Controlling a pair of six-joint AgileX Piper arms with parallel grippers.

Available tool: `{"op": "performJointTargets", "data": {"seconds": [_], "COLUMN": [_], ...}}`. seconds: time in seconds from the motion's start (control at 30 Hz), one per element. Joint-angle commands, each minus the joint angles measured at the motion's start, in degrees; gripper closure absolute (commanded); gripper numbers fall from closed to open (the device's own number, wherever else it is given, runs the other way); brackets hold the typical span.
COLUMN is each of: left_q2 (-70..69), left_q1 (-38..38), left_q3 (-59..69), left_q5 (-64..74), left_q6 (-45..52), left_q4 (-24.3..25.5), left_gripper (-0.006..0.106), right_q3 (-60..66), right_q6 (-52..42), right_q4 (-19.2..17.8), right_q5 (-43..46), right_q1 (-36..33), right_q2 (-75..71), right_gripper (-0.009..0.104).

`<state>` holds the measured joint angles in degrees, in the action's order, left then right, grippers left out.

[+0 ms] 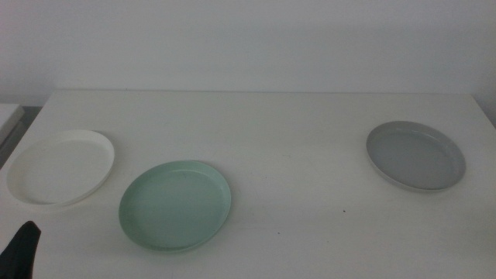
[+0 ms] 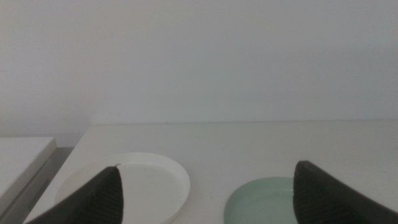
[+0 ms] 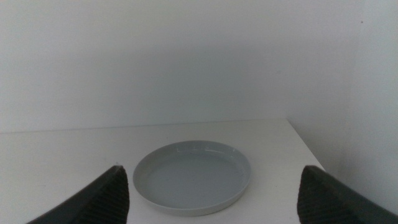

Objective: Stack the three bowls on top of each other.

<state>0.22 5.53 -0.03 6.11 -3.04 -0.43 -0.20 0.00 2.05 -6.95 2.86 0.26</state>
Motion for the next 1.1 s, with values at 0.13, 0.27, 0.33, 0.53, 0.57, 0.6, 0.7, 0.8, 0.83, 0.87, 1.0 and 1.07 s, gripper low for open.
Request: {"op": "performJointTargets", "data": {"seconds": [0.13, 0.27, 0.33, 0.53, 0.57, 0.6, 0.7, 0.8, 0.83, 0.87, 1.0, 1.07], "left_q2": [-0.2, 1.7, 5.5, 24.9, 28.1, 31.2, 39.4, 46.0, 47.8, 50.5, 58.3, 61.6], "left_q1": [-2.0, -3.3, -4.0, -6.0, -6.0, -6.0, -6.0, -6.0, -6.0, -6.0, -3.8, -2.4], "left_q3": [0.0, -3.1, -7.8, -30.5, -35.2, -38.0, -47.7, -54.7, -56.2, -57.9, -62.0, -62.5], "left_q5": [-0.8, 2.7, 7.1, 30.4, 34.8, 38.7, 48.9, 57.1, 59.3, 61.0, 63.3, 62.1], "left_q6": [-0.1, -0.1, -0.1, 0.2, 0.2, 0.2, 0.1, 0.2, 0.2, 0.2, -0.3, -0.6], "left_q4": [0.0, 0.0, 0.0, -1.6, -1.6, -1.6, -2.9, -5.5, -5.7, -6.1, -5.1, -5.2], "left_gripper": [0.007, 0.007, 0.007, 0.007, 0.007, 0.007, 0.007, 0.007, 0.007, 0.007, 0.007, 0.007], "right_q3": [0.2, 0.2, 0.2, 0.2, 0.2, 0.2, 0.2, 0.2, 0.2, 0.2, 0.2, 0.2], "right_q6": [0.0, 0.0, 0.0, 0.0, 0.0, 0.0, 0.0, 0.0, 0.0, 0.0, 0.0, 0.0], "right_q4": [-0.5, -0.5, -0.5, -0.5, -0.5, -0.5, -0.5, -0.5, -0.5, -0.5, -0.5, -0.5], "right_q5": [0.7, 0.7, 0.7, 0.7, 0.7, 0.7, 0.7, 0.7, 0.7, 0.7, 0.7, 0.7], "right_q1": [0.0, 0.0, 0.0, 0.0, 0.0, 0.0, 0.0, 0.0, 0.0, 0.0, 0.0, 0.0], "right_q2": [-0.3, -0.3, -0.3, -0.3, -0.3, -0.3, -0.3, -0.3, -0.3, -0.3, -0.3, -0.3], "right_gripper": [0.002, 0.002, 0.002, 0.002, 0.002, 0.002, 0.002, 0.002, 0.002, 0.002, 0.002, 0.002]}}
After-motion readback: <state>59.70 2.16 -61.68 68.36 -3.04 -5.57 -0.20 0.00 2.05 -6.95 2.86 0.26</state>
